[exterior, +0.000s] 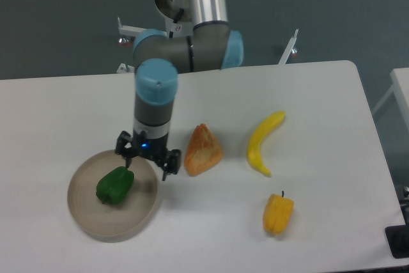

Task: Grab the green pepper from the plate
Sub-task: 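Lower the gripper around the green pepper and close on it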

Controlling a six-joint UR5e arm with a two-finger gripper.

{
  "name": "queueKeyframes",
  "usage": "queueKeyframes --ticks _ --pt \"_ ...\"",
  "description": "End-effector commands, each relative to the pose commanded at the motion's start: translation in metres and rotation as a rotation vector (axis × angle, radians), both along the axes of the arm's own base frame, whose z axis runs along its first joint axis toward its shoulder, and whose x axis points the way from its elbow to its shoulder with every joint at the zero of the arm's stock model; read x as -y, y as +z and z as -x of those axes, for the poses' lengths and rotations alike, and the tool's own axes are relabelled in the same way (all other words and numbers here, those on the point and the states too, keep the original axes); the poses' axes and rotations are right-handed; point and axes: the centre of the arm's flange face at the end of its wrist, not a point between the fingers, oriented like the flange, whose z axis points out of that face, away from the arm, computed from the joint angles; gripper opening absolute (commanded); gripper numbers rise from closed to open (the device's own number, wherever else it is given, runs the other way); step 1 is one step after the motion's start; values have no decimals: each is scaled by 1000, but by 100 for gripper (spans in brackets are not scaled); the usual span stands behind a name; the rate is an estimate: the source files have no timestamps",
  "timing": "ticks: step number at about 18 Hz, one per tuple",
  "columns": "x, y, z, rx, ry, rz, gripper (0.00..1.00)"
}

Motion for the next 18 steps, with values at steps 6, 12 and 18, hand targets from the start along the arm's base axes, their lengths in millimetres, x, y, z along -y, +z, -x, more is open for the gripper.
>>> queueKeyframes --ticks 6,12,18 --pt "-5 -7 -18 -2 -39 2 100" --pt "-8 -19 -26 -17 -116 9 100" --pt "-13 -28 -35 -20 -143 14 100"
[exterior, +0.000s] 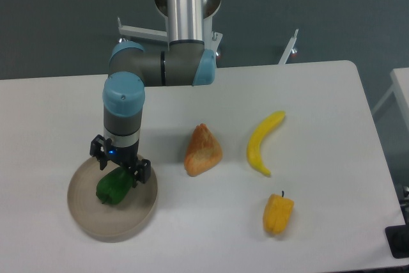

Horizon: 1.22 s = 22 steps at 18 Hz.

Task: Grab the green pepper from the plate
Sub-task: 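Lower the gripper around the green pepper and close on it, then lift the green pepper off the plate and carry it upward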

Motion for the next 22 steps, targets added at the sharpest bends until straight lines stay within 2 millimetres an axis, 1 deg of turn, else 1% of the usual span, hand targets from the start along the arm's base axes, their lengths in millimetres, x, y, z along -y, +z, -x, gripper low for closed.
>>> queueKeyframes --ticks 4,5,6,7,8,11,14,19,20,21,22 --pt "-1 -1 0 0 0 1 100" --pt "-2 -3 1 0 0 5 90" --pt "-2 -3 1 0 2 5 70" --pt "-2 -3 1 1 0 3 55" --pt "-3 -2 1 0 0 1 43" --pt "-2 0 1 -1 -1 -2 25" --pt "-2 7 1 -4 -3 -11 21" --pt "-7 39 12 -44 8 -54 20" --pt "-6 52 28 -63 24 -68 20" --pt "-1 69 47 -87 32 -87 20" --pt "7 80 67 -101 34 -92 20"
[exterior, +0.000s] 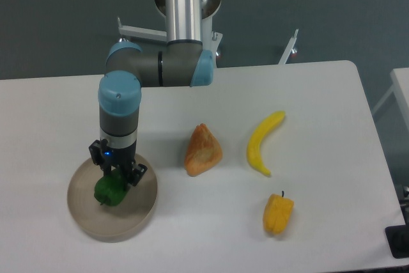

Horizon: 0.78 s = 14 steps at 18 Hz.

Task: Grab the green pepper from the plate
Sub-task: 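Lift the green pepper off the plate and carry it upward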

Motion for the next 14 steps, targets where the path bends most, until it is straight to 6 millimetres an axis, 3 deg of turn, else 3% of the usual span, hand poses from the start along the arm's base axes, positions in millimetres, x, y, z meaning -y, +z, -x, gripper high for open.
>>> queueKeyframes --ticks 5,9,14 --pt "31 39 105 -67 -62 22 20" --pt "53 40 173 -129 -158 36 20" --pt "65 36 222 -174 -221 44 20"
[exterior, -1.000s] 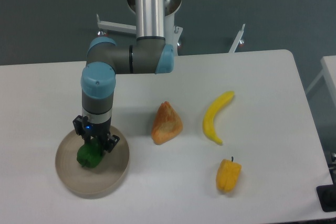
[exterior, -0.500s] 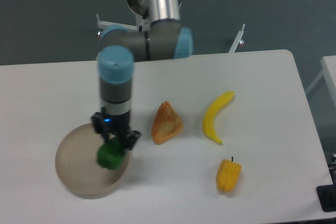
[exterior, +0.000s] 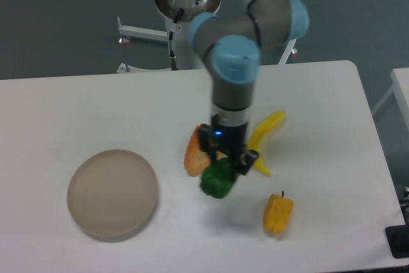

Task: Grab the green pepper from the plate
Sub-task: 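Lift the green pepper off the plate and carry it upward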

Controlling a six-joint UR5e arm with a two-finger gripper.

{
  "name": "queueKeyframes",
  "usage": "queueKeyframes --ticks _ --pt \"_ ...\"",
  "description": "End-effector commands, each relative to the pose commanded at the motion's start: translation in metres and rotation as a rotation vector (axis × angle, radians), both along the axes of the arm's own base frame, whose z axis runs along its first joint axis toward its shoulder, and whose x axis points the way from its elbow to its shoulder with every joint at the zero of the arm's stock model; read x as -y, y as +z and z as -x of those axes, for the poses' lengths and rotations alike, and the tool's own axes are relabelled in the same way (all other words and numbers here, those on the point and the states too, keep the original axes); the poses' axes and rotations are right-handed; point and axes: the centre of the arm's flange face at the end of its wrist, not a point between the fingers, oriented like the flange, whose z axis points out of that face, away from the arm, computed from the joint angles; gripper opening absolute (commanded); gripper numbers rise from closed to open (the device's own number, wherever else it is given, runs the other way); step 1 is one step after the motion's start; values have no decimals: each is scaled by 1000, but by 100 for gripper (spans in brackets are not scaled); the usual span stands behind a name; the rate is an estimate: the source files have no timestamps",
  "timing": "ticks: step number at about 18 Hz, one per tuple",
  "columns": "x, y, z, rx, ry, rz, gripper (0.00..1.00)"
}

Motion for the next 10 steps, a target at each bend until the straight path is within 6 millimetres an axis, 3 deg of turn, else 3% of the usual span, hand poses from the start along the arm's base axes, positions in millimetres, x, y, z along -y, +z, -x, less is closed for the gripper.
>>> queueKeyframes --ticks 3,10 --pt "2 1 11 -10 -7 -2 20" --pt "5 -5 13 -38 5 33 20"
